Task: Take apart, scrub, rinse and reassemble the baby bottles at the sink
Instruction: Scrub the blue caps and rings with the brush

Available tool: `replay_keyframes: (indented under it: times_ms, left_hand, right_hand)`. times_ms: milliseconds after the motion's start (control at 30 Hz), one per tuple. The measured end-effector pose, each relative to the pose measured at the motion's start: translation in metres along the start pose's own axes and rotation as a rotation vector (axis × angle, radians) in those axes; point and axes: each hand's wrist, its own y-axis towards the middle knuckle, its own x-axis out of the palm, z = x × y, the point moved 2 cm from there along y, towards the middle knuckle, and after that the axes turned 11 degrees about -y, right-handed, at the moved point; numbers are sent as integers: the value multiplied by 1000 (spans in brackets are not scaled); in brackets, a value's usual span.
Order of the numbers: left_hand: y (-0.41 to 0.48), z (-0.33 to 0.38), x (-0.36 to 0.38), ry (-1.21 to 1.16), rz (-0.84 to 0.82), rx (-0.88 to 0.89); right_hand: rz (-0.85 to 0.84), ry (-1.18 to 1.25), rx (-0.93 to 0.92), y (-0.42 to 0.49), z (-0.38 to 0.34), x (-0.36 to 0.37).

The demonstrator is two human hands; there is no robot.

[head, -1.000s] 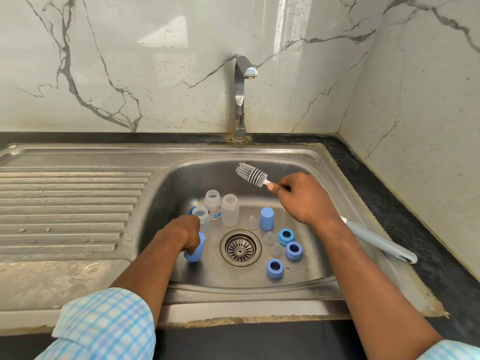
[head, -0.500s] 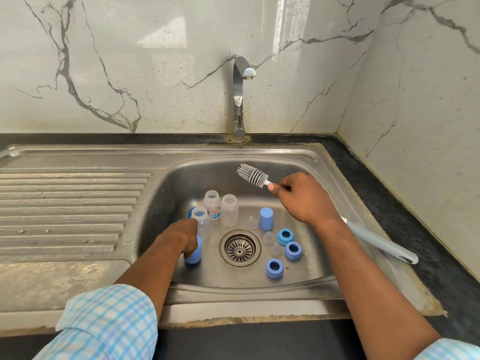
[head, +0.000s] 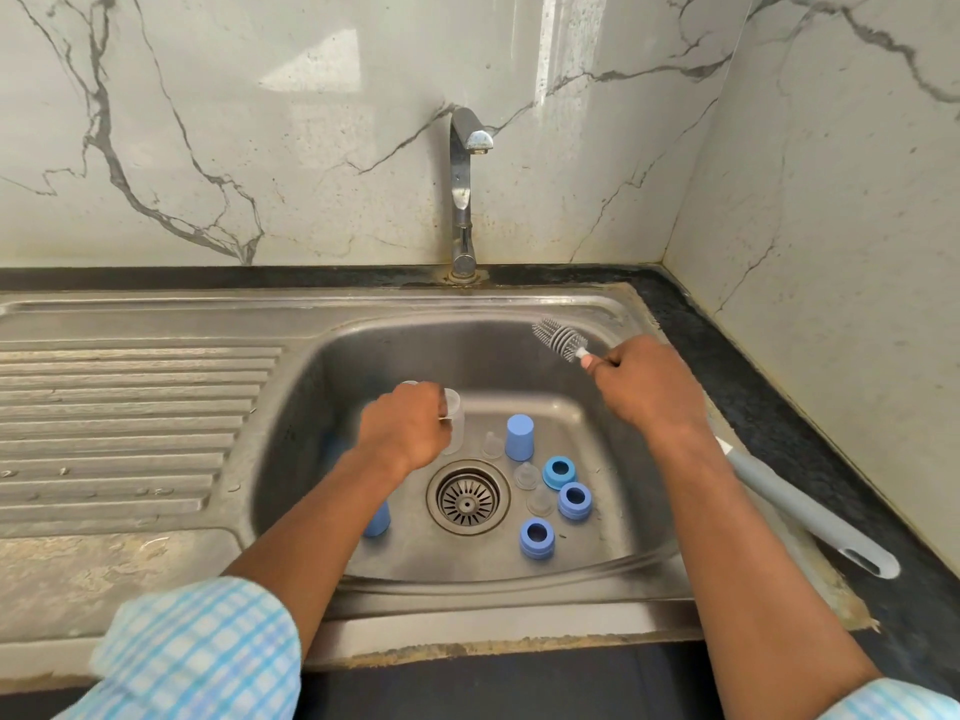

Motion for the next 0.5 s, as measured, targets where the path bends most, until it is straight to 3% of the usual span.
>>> replay_keyframes:
  times_ms: [233, 500]
  left_hand:
    - [41, 46, 61, 8, -167, 171]
    - [61, 57, 99, 144, -257, 195]
  right_hand:
    - [-54, -35, 2, 6, -3, 10]
    - [-85, -37, -18, 12, -9, 17]
